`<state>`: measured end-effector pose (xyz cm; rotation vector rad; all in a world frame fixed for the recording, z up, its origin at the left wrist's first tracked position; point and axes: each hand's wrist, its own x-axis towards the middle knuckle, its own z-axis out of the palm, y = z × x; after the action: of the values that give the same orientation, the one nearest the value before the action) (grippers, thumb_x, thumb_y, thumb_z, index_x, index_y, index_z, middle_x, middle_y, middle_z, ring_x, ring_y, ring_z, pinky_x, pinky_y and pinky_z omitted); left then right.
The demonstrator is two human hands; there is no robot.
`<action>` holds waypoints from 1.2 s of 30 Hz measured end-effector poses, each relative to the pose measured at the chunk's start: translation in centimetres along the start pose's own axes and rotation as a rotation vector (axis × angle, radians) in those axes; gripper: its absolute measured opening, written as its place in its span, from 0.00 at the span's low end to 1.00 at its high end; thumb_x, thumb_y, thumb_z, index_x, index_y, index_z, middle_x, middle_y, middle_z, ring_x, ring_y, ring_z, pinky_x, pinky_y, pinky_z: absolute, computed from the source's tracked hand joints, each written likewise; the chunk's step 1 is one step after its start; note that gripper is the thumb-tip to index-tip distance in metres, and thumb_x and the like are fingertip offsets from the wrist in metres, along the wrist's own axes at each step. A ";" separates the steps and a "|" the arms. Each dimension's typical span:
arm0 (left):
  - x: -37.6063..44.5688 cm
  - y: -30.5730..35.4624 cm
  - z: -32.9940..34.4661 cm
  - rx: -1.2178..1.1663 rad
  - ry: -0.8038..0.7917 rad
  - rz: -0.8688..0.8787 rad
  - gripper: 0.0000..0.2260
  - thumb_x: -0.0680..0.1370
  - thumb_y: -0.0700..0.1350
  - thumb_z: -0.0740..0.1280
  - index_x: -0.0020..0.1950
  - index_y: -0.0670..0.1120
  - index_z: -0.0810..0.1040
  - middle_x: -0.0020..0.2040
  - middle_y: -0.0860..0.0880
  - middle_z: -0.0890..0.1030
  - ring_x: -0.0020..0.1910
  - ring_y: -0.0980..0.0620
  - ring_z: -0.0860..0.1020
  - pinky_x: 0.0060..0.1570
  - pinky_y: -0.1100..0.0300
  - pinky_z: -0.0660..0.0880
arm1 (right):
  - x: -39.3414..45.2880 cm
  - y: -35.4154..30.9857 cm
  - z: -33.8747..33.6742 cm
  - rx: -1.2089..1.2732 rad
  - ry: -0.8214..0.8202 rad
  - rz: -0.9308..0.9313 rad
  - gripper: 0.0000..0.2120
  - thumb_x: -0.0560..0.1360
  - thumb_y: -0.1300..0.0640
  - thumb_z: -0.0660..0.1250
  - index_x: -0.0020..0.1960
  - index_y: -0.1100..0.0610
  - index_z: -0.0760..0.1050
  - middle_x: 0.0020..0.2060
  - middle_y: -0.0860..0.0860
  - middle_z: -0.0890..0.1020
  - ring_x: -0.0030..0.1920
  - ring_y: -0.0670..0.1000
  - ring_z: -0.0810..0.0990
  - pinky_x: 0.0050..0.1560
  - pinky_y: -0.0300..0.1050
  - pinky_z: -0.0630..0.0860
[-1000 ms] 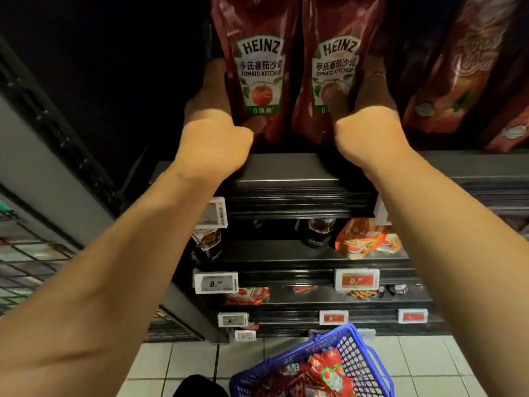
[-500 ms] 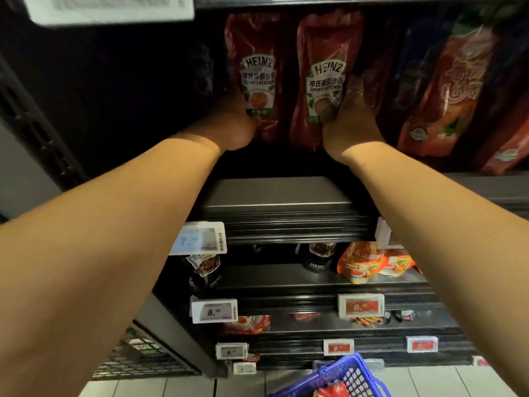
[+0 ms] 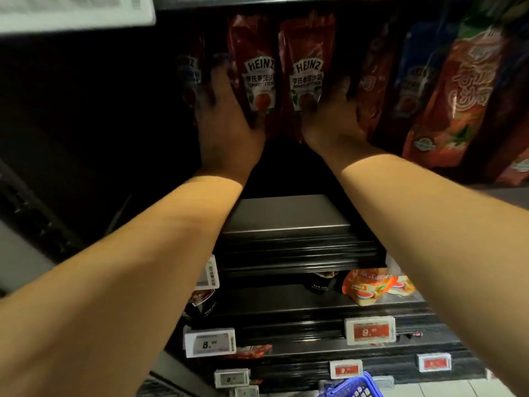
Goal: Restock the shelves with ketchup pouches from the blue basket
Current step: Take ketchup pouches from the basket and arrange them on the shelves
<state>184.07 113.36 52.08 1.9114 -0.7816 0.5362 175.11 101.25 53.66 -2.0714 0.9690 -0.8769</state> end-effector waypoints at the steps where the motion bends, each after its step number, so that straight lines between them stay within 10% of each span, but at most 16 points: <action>1: -0.1 0.2 -0.1 0.017 0.015 0.043 0.37 0.73 0.53 0.74 0.78 0.54 0.60 0.73 0.41 0.68 0.70 0.39 0.71 0.68 0.44 0.72 | -0.7 0.2 0.2 -0.033 0.062 -0.030 0.42 0.78 0.43 0.65 0.82 0.54 0.45 0.77 0.63 0.59 0.75 0.67 0.61 0.73 0.61 0.61; 21: 3.2 -1.7 4.6 0.263 -0.354 0.180 0.34 0.80 0.41 0.68 0.81 0.60 0.57 0.81 0.42 0.52 0.79 0.38 0.56 0.77 0.49 0.60 | 4.0 1.5 3.5 -0.166 0.044 0.038 0.44 0.78 0.42 0.66 0.82 0.49 0.41 0.77 0.63 0.59 0.75 0.65 0.63 0.69 0.62 0.67; 29: 3.5 -2.0 1.3 0.429 -0.039 -0.148 0.27 0.72 0.56 0.69 0.71 0.60 0.70 0.78 0.40 0.59 0.76 0.32 0.59 0.72 0.37 0.62 | 1.9 1.2 2.9 -0.168 0.067 -0.140 0.40 0.75 0.45 0.69 0.80 0.49 0.54 0.75 0.61 0.56 0.72 0.68 0.61 0.68 0.60 0.68; 36: 3.0 -2.5 1.6 0.371 -0.335 -0.203 0.27 0.79 0.56 0.64 0.77 0.66 0.62 0.82 0.43 0.52 0.80 0.37 0.52 0.78 0.48 0.52 | 2.9 1.5 4.0 -0.558 -0.157 -0.307 0.33 0.74 0.35 0.63 0.77 0.39 0.60 0.80 0.56 0.53 0.77 0.69 0.49 0.75 0.60 0.54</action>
<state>188.02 111.88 51.82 2.4352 -0.7205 0.2468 179.20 99.31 51.12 -2.7744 0.8923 -0.6180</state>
